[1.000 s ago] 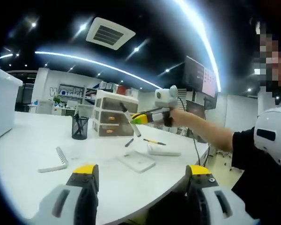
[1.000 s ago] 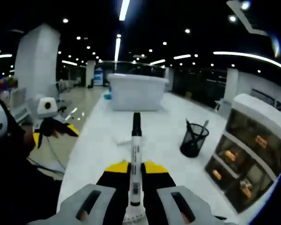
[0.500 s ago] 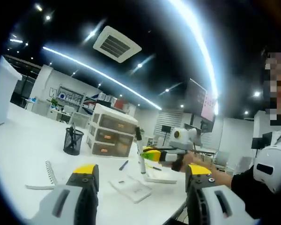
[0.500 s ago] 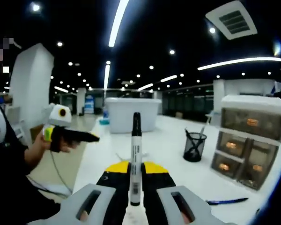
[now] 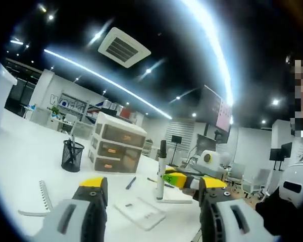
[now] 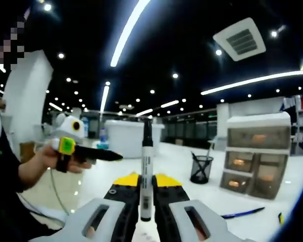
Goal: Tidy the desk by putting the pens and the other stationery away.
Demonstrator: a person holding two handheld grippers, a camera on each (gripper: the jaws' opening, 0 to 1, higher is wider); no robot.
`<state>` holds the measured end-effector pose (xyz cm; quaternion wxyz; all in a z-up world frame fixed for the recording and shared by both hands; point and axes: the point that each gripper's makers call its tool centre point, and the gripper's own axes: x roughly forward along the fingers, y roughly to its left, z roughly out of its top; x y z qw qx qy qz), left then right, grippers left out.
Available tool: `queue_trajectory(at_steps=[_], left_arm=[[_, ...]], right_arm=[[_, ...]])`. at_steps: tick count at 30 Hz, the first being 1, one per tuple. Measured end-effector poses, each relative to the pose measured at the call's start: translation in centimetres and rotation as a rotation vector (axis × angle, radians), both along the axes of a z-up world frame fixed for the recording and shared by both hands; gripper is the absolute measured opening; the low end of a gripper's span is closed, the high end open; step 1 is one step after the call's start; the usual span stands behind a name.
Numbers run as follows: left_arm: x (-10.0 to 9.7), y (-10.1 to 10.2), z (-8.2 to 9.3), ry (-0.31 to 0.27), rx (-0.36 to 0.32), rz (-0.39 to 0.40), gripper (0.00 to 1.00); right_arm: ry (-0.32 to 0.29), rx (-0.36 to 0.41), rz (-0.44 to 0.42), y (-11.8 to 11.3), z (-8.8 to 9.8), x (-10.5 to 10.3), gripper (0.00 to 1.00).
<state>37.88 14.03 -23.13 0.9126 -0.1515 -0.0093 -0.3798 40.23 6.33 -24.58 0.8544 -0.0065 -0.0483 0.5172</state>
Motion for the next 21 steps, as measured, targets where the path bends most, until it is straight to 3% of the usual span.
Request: queue_trajectory(at_steps=[5, 14, 21], left_arm=[[1.2, -0.8, 0.3, -0.024, 0.033, 0.025, 0.72], [1.7, -3.2, 0.6, -0.028, 0.031, -0.013, 0.7], [1.1, -5.2, 0.5, -0.049, 0.057, -0.075, 0.51]], right_arm=[[-0.024, 0.015, -0.044, -0.1, -0.2, -0.1, 0.08], [-0.042, 0.032, -0.05, 0.9, -0.6, -1.4, 0.08], [-0.037, 0.045, -0.032, 1.3, -0.6, -2.2, 0.08]])
